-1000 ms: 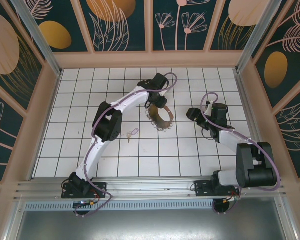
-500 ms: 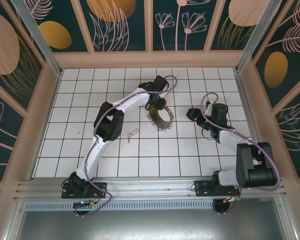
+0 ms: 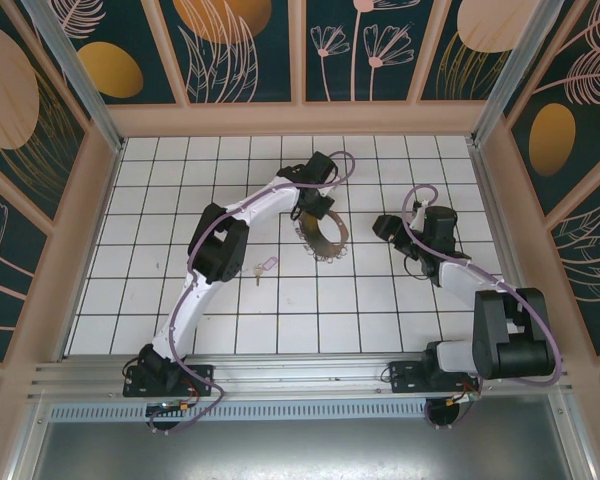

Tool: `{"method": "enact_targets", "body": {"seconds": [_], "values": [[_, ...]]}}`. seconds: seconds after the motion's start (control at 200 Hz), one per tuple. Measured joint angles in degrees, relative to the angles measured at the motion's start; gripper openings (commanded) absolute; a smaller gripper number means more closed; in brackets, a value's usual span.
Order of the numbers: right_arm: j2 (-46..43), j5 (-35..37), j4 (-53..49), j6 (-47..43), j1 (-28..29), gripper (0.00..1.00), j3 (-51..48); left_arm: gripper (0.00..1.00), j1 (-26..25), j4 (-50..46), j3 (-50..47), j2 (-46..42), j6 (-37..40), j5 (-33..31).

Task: Put the keys on the keyring

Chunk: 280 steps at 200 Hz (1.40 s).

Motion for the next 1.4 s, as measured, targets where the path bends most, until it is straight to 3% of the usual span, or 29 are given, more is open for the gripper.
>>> {"method": "enact_targets", "body": {"seconds": [0.11, 0.24, 0.586, 0.816, 1.066, 1.401], "values": [[-1.0, 1.7, -0.9, 0.3, 0.1, 0.89, 0.0, 0.00, 0.0, 2.0, -1.5, -0.7, 0.5, -0.6], [-1.9, 4.0, -2.6, 0.2, 0.1, 0.90, 0.7, 0.00, 0.0, 4.0, -6.6, -4.1, 1.6, -1.6], [-0.5, 0.8, -2.1, 0.3, 0.1, 0.78, 9.5, 0.00, 0.0, 17.9, -27.0, -27.8, 8.5, -6.4], [4.6, -3.7, -0.7, 0.6, 0.1, 0.74, 16.3, 0.00, 0.0, 29.0, -32.9, -35.0, 10.1, -5.1], [6.3, -8.4, 0.3, -1.0, 0.1, 0.71, 21.5, 0.00, 0.0, 33.0, -34.5, -35.5, 13.2, 1.9], [1.0, -18.4, 3.6, -5.6, 0.1, 0.64, 20.2, 0.00, 0.0, 33.2, -40.1, -43.7, 16.5, 19.2]]}}
